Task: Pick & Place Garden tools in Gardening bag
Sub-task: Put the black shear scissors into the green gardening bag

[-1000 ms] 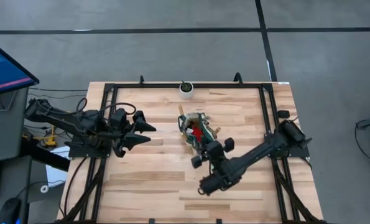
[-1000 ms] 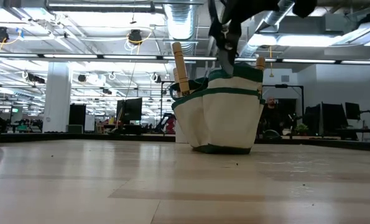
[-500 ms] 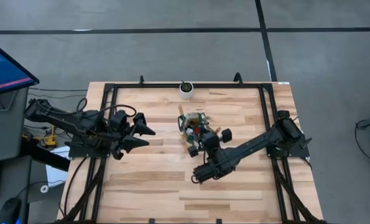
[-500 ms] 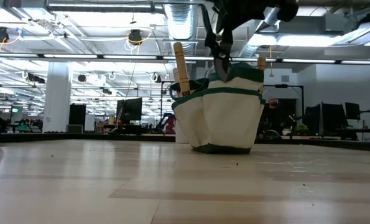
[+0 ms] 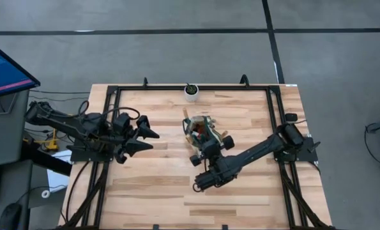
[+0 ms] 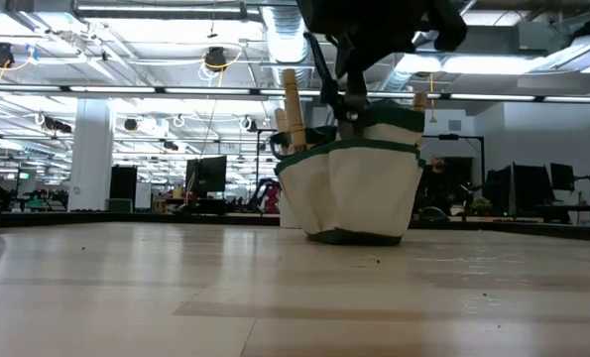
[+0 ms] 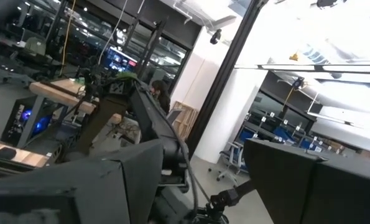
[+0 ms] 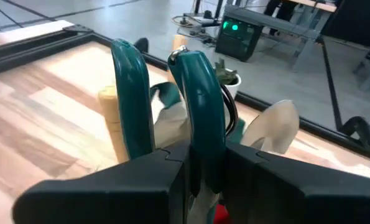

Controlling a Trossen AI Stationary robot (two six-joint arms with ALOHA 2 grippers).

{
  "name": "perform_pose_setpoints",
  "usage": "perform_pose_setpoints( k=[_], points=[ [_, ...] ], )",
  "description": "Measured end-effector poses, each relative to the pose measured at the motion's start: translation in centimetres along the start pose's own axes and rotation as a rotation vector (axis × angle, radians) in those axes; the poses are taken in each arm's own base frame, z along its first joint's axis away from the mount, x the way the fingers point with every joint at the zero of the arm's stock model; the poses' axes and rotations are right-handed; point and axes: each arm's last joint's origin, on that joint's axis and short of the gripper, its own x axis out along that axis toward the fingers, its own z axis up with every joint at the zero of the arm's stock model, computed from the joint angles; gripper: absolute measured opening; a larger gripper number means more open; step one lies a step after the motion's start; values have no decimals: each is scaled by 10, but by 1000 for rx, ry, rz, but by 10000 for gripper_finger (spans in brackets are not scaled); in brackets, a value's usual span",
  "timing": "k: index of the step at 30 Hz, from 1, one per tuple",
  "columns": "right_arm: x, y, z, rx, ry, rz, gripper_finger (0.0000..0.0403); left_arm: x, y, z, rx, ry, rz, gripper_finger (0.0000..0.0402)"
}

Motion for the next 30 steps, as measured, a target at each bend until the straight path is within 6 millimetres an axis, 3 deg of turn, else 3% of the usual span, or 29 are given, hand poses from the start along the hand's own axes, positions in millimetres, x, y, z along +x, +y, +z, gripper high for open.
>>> perform_pose_setpoints(
  k=[7, 16, 30],
  points=[
    [3, 3, -5, 67, -10, -9, 47, 0, 0, -1, 1, 7, 4, 213],
    [1, 11, -35, 191, -11, -30, 47, 0, 1, -1, 0, 11, 6, 213],
    [-6, 2, -34, 129, -17, -45, 47, 0, 1, -1, -2, 11, 6, 213]
  ],
)
